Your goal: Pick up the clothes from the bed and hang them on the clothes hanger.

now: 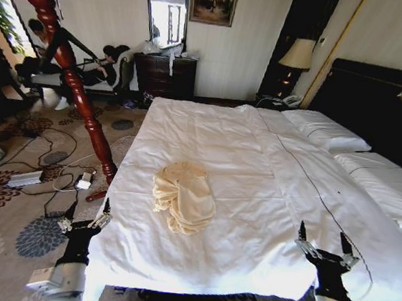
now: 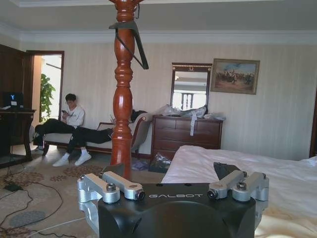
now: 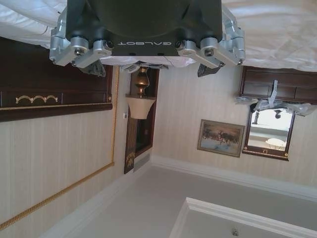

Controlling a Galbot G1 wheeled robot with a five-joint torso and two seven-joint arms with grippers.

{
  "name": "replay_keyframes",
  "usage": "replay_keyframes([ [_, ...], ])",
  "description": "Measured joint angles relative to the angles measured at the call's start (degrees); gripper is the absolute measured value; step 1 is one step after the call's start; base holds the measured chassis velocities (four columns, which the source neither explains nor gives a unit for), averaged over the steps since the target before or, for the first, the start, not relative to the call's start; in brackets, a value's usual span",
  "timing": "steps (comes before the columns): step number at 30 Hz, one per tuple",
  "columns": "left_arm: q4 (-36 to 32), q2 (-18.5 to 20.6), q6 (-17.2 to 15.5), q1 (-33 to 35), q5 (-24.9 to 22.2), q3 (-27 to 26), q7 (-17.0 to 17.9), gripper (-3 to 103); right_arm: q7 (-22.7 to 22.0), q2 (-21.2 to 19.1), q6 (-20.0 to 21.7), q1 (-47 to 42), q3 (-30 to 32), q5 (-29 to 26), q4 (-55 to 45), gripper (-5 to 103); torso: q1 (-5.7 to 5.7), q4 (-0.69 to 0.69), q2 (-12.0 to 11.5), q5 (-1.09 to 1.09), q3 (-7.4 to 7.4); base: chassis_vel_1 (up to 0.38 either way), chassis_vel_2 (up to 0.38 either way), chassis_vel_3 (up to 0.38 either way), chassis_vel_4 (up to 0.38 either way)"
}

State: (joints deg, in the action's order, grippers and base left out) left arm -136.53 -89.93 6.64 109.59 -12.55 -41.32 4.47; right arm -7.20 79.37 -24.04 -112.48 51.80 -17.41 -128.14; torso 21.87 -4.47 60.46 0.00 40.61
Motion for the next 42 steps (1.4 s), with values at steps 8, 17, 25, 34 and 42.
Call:
replay_keyframes([
  [8, -0.4, 0.2, 0.0, 0.1, 0.5, -0.3, 0.0, 100, 0.0, 0.3, -0.3, 0.2, -0.1, 0.2, -0.3, 100, 0.00, 0.00, 0.0, 0.00, 0.00, 0.000, 0.000, 0.000, 0.000],
  [17, -0.4, 0.1, -0.1, 0.3, 0.9, -0.3, 0.1, 100, -1.2, -0.4, 1.0, 1.0, -2.1, -2.0, 0.1, 100, 0.00, 0.00, 0.0, 0.00, 0.00, 0.000, 0.000, 0.000, 0.000],
  [25, -2.0, 1.7, -0.9, 1.2, -1.2, -0.3, 1.1, 100, -4.9, -6.4, 4.8, 1.9, -4.9, -11.9, 0.1, 100, 0.00, 0.00, 0.0, 0.01, 0.00, 0.000, 0.000, 0.000, 0.000],
  [34, -2.7, 3.4, 0.9, 2.8, -3.8, -1.2, 2.8, 100, -6.9, -14.6, 9.0, 6.4, -6.8, -26.4, 1.6, 100, 0.00, -0.01, 0.0, 0.01, 0.00, 0.000, 0.000, 0.000, 0.000],
  [42, -0.7, 3.4, 4.6, 3.5, -0.9, -3.5, 3.5, 100, -19.3, -24.8, 25.0, 18.4, -14.0, -60.3, 2.6, 100, 0.00, 0.00, 0.0, 0.01, 0.00, 0.000, 0.000, 0.000, 0.000],
])
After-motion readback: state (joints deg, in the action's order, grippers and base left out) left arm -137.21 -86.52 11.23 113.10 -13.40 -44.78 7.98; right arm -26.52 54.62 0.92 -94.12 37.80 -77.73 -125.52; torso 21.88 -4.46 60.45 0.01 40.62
